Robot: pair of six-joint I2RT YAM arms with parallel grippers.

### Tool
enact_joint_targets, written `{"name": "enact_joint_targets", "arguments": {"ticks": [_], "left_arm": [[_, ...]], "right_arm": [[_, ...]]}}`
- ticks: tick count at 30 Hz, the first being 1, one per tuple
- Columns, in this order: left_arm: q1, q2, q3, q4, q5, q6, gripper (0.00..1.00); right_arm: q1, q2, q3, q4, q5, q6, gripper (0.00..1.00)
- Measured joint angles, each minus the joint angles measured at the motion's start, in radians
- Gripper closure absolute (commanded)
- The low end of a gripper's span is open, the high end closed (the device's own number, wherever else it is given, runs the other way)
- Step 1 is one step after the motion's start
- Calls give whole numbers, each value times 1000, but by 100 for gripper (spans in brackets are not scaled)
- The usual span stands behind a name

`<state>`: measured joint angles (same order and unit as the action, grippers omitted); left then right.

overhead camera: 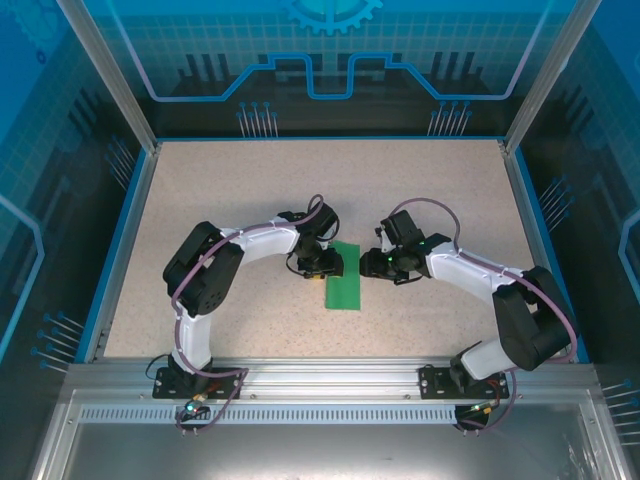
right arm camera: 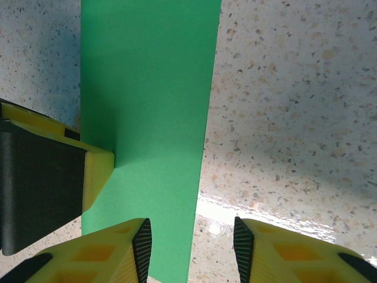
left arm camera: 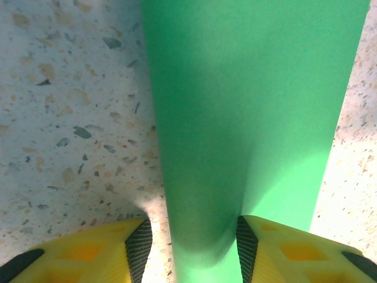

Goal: Fold a paper plane with a square sheet of paper (fold left side to right side)
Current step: Hold the square sheet of paper at the center of the table.

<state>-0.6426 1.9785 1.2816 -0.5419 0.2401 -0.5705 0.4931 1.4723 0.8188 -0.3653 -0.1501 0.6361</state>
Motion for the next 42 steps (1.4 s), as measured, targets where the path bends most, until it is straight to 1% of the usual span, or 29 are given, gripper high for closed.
{"name": "enact_joint_targets", "arguments": {"ticks": [11,14,19,23,26,35,42], "left_arm": [[0,5,6,-6,0,-6,53],[0,5,6,-7,0,-6,53],[0,5,6,-7,0,-6,53],[-1,5,6,-7,-1,-6,53],[-2,5,7,-7,-2,-6,53],[-2,5,7,-8,-2,-6,52],[-3,-1,8,-8,-3,-5,51]], "right_arm": [[6,0,0,0,0,9,57],[6,1,0,6,-3,18,63],[7,31,0,45,-32,32,81],[19,84,0,79,-53,44,88],[26,126,4,95,-67,45,89],[43,222,38,104,-69,45,89],[45,241,56,82,-63,45,88]]}}
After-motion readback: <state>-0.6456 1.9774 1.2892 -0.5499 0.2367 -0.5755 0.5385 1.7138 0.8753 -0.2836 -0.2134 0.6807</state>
